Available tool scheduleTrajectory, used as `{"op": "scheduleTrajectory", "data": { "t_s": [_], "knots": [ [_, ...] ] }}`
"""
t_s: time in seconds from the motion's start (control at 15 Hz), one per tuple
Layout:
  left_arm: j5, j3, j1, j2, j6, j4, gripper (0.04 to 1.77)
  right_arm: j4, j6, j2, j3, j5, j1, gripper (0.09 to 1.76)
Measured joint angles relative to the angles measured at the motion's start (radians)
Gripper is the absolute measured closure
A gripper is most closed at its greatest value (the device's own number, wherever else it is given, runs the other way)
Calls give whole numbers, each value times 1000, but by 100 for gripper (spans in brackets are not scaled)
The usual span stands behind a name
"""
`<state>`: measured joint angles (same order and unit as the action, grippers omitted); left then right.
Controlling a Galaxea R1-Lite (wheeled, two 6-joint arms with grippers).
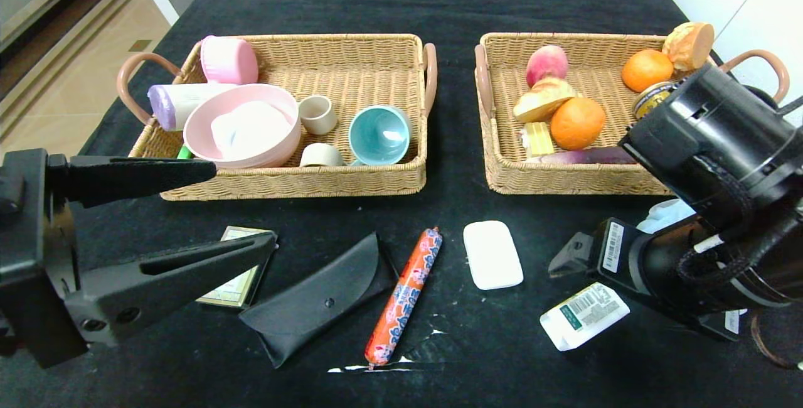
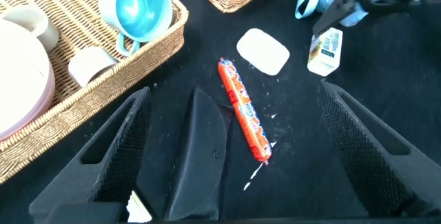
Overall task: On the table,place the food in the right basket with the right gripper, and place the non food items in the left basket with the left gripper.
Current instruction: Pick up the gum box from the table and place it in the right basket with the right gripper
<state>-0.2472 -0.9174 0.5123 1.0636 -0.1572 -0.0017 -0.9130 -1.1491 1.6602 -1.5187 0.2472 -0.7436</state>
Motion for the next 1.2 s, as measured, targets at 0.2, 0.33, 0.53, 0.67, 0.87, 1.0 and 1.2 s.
{"op": "scheduleTrajectory", "data": {
  "t_s": [0.2, 0.33, 0.53, 0.67, 0.87, 1.0, 1.2],
  "knots": [
    [1, 0, 0, 0, 0, -1, 9, 0, -28, 16, 1, -17, 23, 15],
    [1, 0, -1, -1, 0, -1, 9, 0, -36, 23, 6, -17, 26, 15],
    [1, 0, -1, -2, 0, 0, 9, -1, -64, 45, 10, -17, 28, 15],
    [1, 0, 0, -2, 0, 0, 9, 0, -67, 61, 11, -15, 30, 15],
    [0, 0, 0, -2, 0, 0, 9, 2, -68, 80, 16, -9, 32, 14],
    [0, 1, 0, -2, 0, 0, 9, 5, -75, 94, 18, -8, 33, 14],
    [-1, 2, 0, -2, 0, 0, 9, 25, -89, 112, 19, -8, 34, 14]
  ]
}}
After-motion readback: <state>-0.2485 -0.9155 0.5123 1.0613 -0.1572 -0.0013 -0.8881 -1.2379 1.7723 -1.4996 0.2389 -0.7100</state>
